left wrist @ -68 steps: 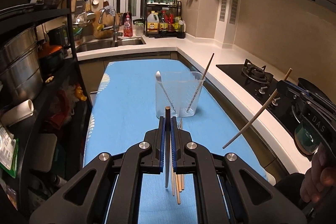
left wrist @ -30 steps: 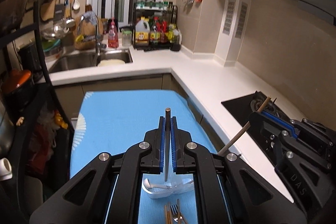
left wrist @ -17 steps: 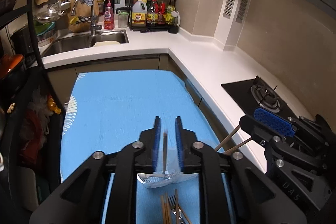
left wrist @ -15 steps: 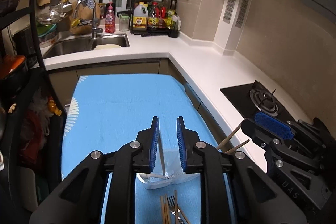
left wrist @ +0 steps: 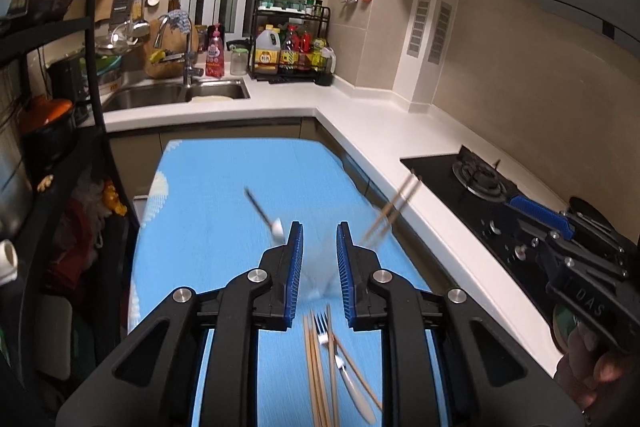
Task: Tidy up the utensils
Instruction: 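Move both open grippers back down to the loose chopsticks on the cloth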
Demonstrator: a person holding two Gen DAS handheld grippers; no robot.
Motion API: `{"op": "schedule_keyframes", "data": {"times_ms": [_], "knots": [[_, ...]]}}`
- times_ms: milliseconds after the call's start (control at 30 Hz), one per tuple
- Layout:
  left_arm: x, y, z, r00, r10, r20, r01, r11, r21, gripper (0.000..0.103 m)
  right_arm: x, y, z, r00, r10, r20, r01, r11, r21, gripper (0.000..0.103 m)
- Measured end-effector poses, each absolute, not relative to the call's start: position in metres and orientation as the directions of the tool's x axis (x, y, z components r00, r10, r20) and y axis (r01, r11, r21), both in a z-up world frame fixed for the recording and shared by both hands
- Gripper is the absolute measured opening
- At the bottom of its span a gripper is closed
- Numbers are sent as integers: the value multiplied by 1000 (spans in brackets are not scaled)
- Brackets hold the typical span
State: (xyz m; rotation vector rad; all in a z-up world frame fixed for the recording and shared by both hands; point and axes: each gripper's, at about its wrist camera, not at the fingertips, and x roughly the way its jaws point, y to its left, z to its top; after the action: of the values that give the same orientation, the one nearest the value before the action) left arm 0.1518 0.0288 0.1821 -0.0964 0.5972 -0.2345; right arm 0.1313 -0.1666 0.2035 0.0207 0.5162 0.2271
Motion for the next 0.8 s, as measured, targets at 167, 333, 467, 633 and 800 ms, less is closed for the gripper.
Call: {"op": "schedule_keyframes", "data": {"times_ms": [167, 333, 467, 633, 800], "knots": [[110, 35, 136, 783, -253, -568, 195, 967, -162, 17, 92, -168, 164, 825, 242, -511, -220, 970, 104, 22], [76, 36, 89, 775, -235, -587, 190, 972, -137, 16, 58, -169, 117, 808, 260, -529, -219, 966, 140, 14], [50, 37, 48, 782, -229, -579, 177, 973, -146, 16, 43, -171, 76, 790, 256, -558, -192, 966, 171, 14], [28, 32, -3, 787, -206, -582, 161, 979, -129, 16, 32, -162, 23, 755, 250, -606, -170, 968, 187, 14], [19, 32, -32, 771, -196, -607, 141, 980, -137, 16, 26, -151, -18, 697, 243, -675, -165, 970, 179, 16]]}}
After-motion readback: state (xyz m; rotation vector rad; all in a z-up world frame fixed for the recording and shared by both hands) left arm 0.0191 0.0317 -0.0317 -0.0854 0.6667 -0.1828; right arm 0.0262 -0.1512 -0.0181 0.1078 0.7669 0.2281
